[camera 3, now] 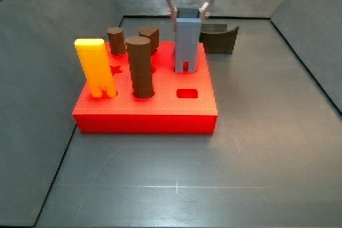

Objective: Pick up the arch object. Move up. Rotate the arch object. Move to above the board. Insert the arch object.
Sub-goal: Insert the arch object.

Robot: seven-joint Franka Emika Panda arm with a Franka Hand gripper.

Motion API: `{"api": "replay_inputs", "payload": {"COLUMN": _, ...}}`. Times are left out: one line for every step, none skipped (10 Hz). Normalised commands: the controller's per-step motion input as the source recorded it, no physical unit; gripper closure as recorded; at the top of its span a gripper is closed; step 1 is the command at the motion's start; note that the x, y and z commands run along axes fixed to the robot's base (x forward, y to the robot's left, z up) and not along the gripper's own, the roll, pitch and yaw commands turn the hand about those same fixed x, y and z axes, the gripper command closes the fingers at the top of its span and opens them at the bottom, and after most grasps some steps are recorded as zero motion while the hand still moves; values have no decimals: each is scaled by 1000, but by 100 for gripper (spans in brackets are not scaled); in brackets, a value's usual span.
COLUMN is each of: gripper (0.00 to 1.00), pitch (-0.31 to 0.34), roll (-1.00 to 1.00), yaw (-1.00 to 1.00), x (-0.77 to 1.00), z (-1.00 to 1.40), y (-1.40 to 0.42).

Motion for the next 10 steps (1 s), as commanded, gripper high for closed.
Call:
{"api": "replay_inputs", "payload": {"gripper": 100, "pitch": 0, "roll": 97, "yaw": 269, "x": 180, "z": -369, "y": 123}}
{"api": "replay_inputs", "payload": {"gripper": 100, "pitch": -10, "roll": 77, "yaw": 249, "x": 180, "z": -409, "y": 103}}
{"api": "replay_inputs", "payload": {"gripper": 100, "pitch": -10, "roll": 69, "yaw": 206, "x": 166, "z": -409, "y": 89}}
{"api": "replay_inputs", "payload": {"gripper": 100, "pitch": -49, "roll": 13, "yaw": 146, "x": 143, "z": -534, "y": 0}}
{"api": "replay_inputs", "payload": {"gripper": 100, "pitch": -66, "roll": 0, "yaw": 51, "x": 77, "z": -646, "y": 0}}
{"api": "replay_inputs", "payload": {"gripper": 100, "pitch": -76, "roll": 13, "yaw": 0, "x": 0, "z": -537, "y": 0}}
{"api": "replay_inputs", "payload": {"gripper": 100, "pitch": -90, "roll": -4, "yaw": -100, "x": -191, "z": -297, "y": -46}}
{"api": "replay_inputs", "payload": {"gripper": 100, "pitch": -120, "roll": -70, "yaw": 0, "x": -31, "z": -206, "y": 0}}
{"api": "replay_inputs", "payload": {"gripper": 100, "pitch": -59, "roll": -66, "yaw": 0, "x": 0, "z": -120, "y": 0}}
{"api": "replay_inputs", "payload": {"gripper": 100, "pitch": 0, "roll": 0, "yaw": 0, "x": 0, "z": 0, "y": 0}}
